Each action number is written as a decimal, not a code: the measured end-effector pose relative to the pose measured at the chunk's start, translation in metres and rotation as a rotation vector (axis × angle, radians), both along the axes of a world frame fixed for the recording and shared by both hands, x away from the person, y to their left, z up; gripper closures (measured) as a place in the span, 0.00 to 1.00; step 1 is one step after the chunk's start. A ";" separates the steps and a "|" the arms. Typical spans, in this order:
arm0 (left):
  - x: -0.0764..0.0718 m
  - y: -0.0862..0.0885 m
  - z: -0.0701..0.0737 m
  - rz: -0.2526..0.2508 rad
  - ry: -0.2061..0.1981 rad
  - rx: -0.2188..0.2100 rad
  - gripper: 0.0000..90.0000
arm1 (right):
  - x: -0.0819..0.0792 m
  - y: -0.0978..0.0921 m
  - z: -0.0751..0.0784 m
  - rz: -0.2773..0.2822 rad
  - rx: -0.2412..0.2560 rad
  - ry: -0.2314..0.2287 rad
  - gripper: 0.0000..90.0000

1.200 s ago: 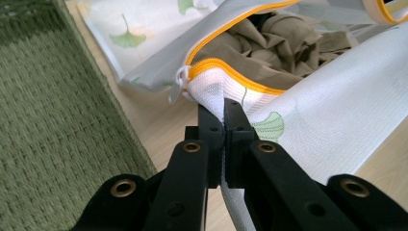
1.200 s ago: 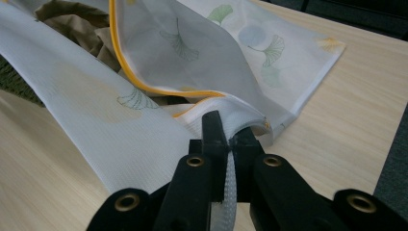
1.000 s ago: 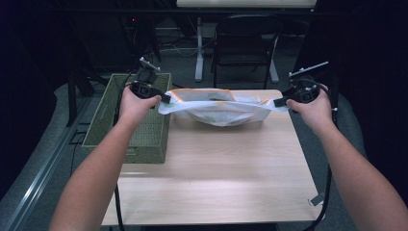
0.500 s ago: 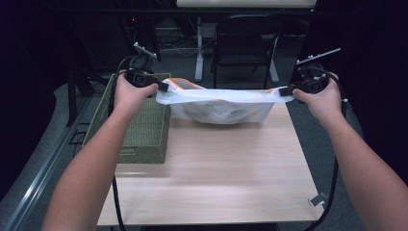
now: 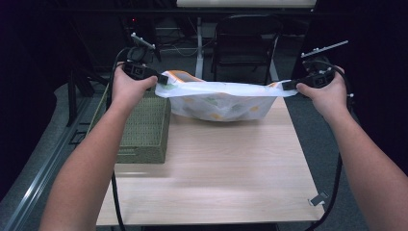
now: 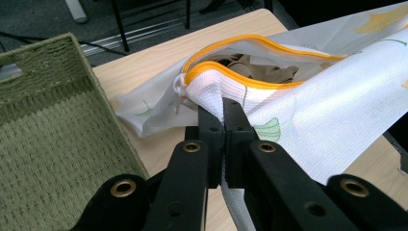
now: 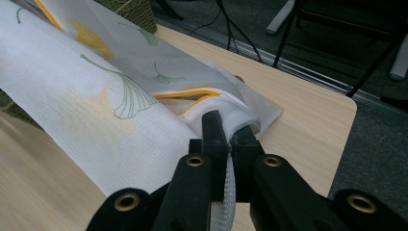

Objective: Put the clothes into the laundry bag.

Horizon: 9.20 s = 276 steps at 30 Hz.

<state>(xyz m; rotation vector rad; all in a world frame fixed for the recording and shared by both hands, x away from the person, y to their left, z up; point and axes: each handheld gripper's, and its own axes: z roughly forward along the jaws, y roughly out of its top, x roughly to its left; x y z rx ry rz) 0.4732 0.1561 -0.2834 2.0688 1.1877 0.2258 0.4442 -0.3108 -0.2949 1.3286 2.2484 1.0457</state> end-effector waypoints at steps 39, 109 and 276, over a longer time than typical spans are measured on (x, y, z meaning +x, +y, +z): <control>-0.005 -0.001 0.014 -0.007 -0.001 0.001 0.99 | -0.006 -0.002 0.019 -0.002 -0.004 -0.035 0.97; -0.084 0.010 -0.046 -0.124 0.066 0.061 0.99 | -0.075 0.006 -0.029 0.116 -0.075 0.033 0.96; -0.185 0.033 -0.234 -0.109 0.186 -0.011 0.59 | -0.167 0.003 -0.198 0.154 0.002 0.230 0.54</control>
